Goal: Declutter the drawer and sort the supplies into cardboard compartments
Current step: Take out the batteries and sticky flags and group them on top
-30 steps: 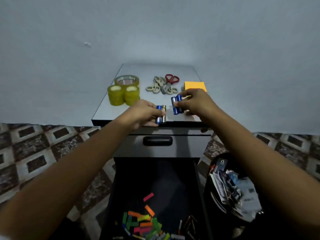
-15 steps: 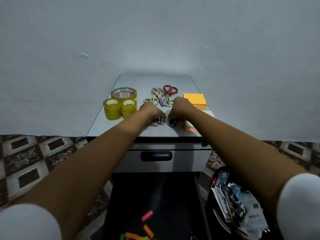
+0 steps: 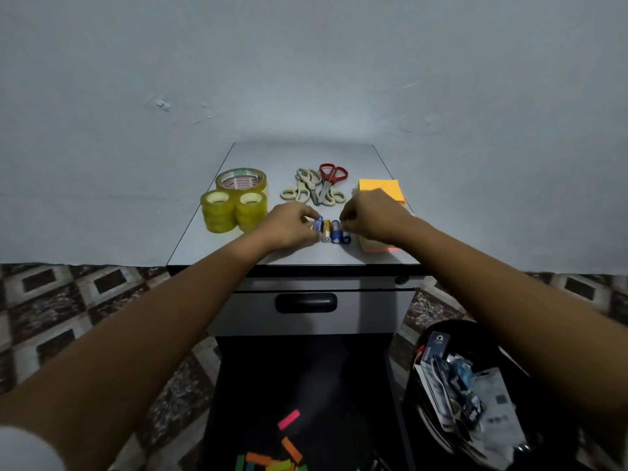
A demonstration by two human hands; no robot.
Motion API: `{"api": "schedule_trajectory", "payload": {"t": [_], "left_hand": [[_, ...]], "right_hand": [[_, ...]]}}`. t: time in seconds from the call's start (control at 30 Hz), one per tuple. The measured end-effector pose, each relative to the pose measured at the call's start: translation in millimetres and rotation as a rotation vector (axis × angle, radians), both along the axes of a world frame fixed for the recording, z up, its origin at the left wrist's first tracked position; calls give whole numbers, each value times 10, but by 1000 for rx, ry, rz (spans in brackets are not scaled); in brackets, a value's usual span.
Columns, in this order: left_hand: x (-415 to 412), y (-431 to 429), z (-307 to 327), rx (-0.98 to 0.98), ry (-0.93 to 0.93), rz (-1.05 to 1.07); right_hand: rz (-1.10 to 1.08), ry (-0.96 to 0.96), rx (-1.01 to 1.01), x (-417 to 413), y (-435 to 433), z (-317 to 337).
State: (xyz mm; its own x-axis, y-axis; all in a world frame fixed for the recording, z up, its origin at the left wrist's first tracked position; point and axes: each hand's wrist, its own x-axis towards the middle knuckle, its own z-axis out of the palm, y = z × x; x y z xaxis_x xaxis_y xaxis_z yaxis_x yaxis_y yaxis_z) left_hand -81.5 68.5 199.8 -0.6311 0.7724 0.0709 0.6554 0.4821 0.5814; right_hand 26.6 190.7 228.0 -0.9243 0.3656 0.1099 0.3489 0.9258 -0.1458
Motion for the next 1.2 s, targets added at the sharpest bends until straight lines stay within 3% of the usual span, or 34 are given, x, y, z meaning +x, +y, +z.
{"api": "schedule_trajectory", "payload": {"t": [0.23,0.5,1.2], "left_hand": [[90,61,-180,88,128,-41],[95,165,-225,181,109,3],[79,88,-218,190,58,18]], "right_hand": [[-26,-9,292,129,-23,-332],[-111,131,255,50,3,-473],[-131,226,202,65,-30,-474]]}}
